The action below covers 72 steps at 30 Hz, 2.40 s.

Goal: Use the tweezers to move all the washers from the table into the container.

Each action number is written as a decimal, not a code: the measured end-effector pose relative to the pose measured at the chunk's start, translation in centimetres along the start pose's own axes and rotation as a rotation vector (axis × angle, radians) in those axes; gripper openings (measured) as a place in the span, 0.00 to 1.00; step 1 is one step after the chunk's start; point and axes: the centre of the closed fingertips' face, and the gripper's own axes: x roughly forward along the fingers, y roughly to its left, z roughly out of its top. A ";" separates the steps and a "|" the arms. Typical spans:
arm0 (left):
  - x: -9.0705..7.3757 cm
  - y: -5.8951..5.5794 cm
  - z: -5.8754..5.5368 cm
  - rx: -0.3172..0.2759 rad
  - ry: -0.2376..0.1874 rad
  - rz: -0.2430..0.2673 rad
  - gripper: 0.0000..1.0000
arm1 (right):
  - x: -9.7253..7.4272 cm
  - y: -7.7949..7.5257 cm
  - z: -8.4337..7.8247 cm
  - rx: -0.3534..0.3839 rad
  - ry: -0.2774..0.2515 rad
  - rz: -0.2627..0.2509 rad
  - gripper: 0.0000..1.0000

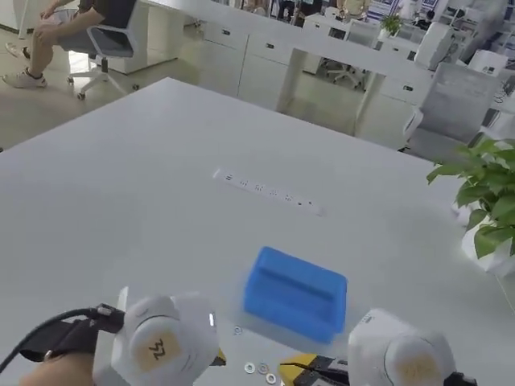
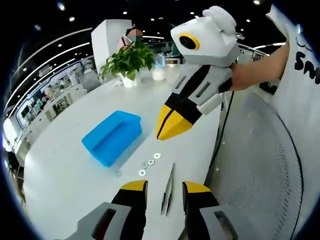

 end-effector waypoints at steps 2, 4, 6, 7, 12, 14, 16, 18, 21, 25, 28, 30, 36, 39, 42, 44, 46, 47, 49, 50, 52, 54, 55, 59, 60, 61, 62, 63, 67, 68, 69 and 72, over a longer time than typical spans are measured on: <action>1.1 -0.1 0.2 0.012 0.012 -0.021 0.24 | -0.4 -0.2 0.0 0.021 -0.016 -0.014 0.00; 2.2 -0.4 0.4 0.029 0.020 -0.050 0.21 | -0.7 -0.4 0.0 0.045 -0.029 -0.025 0.00; 2.9 -0.5 0.4 0.038 0.034 -0.068 0.21 | -0.9 -0.6 -0.2 0.065 -0.032 -0.031 0.00; 3.5 -0.6 0.3 0.048 0.048 -0.079 0.22 | -1.2 -0.8 -0.2 0.077 -0.041 -0.041 0.00; 5.4 -0.8 0.6 0.064 0.066 -0.100 0.18 | -2.2 -1.5 -0.4 0.109 -0.061 -0.088 0.00; 6.3 -0.8 0.6 0.064 0.072 -0.116 0.16 | -2.6 -1.9 -0.7 0.112 -0.062 -0.113 0.00; 7.1 -1.1 0.3 0.058 0.085 -0.142 0.15 | -3.0 -2.1 -0.8 0.124 -0.066 -0.126 0.00; 7.6 -1.3 0.3 0.049 0.089 -0.156 0.15 | -3.2 -2.4 -1.0 0.141 -0.071 -0.140 0.00; 8.3 -1.6 0.2 0.047 0.089 -0.173 0.13 | -3.6 -2.7 -1.3 0.192 -0.086 -0.152 0.00; 9.0 -1.8 -0.2 0.053 0.107 -0.185 0.07 | -4.1 -2.8 -1.4 0.221 -0.100 -0.166 0.00; 9.3 -1.9 -0.2 0.076 0.109 -0.194 0.05 | -4.3 -3.0 -1.7 0.228 -0.099 -0.176 0.00; 9.7 -2.0 -0.4 0.077 0.123 -0.203 0.05 | -4.4 -3.1 -1.8 0.232 -0.099 -0.181 0.00; 10.2 -2.2 -1.5 0.155 0.187 -0.196 0.04 | -4.7 -3.3 -1.7 0.249 -0.119 -0.196 0.00; 10.4 -2.1 -1.6 0.158 0.180 -0.189 0.01 | -4.7 -3.3 -2.0 0.265 -0.115 -0.199 0.00; 10.5 -1.9 -2.0 0.145 0.200 -0.179 0.00 | -4.8 -3.4 -2.2 0.270 -0.112 -0.210 0.00; 10.7 -1.7 -2.0 0.137 0.191 -0.182 0.00 | -4.9 -3.3 -2.4 0.277 -0.111 -0.210 0.00; 10.6 -1.6 -1.9 0.104 0.177 -0.193 0.00 | -5.2 -3.4 -2.4 0.282 -0.117 -0.213 0.00; 10.7 -1.7 -1.8 0.063 0.165 -0.200 0.00 | -5.4 -3.4 -2.4 0.283 -0.119 -0.217 0.00; 10.4 -1.6 -1.9 0.064 0.164 -0.201 0.00 | -5.6 -3.5 -2.4 0.281 -0.119 -0.223 0.00; 10.2 -1.7 -1.7 0.077 0.155 -0.210 0.00 | -5.7 -3.6 -2.5 0.280 -0.118 -0.227 0.00; 9.8 -1.6 -1.1 0.100 0.132 -0.201 0.00 | -5.6 -3.8 -2.9 0.276 -0.109 -0.231 0.00; 9.3 -1.5 -0.6 0.105 0.116 -0.198 0.00 | -5.3 -3.8 -3.6 0.258 -0.078 -0.225 0.00; 8.9 -1.5 -0.2 0.102 0.104 -0.201 0.00 | -5.1 -3.6 -3.7 0.247 -0.070 -0.220 0.00; 7.5 -1.2 1.1 0.106 0.056 -0.179 0.00 | -4.6 -3.1 -3.4 0.230 -0.067 -0.192 0.00; 7.0 -1.1 1.5 0.109 0.041 -0.180 0.00 | -4.5 -3.0 -3.1 0.219 -0.068 -0.184 0.00; 6.6 -1.0 1.8 0.105 0.031 -0.176 0.00 | -4.5 -2.9 -3.0 0.212 -0.069 -0.181 0.00; 6.2 -0.9 2.0 0.099 0.021 -0.169 0.00 | -4.4 -2.8 -2.8 0.206 -0.070 -0.179 0.00; 5.7 -0.8 2.3 0.098 0.007 -0.167 0.00 | -4.3 -2.8 -2.7 0.198 -0.070 -0.172 0.00; 3.7 -0.2 3.3 0.093 -0.048 -0.129 0.00 | -3.9 -2.2 -2.3 0.175 -0.074 -0.128 0.00; 3.2 -0.1 3.4 0.095 -0.058 -0.122 0.00 | -3.8 -2.1 -2.3 0.173 -0.073 -0.123 0.00; 2.6 0.1 3.6 0.101 -0.074 -0.115 0.00 | -3.5 -1.7 -2.3 0.161 -0.062 -0.104 0.00; 1.3 0.6 3.8 0.098 -0.103 -0.080 0.00 | -3.0 -0.9 -2.1 0.130 -0.054 -0.075 0.00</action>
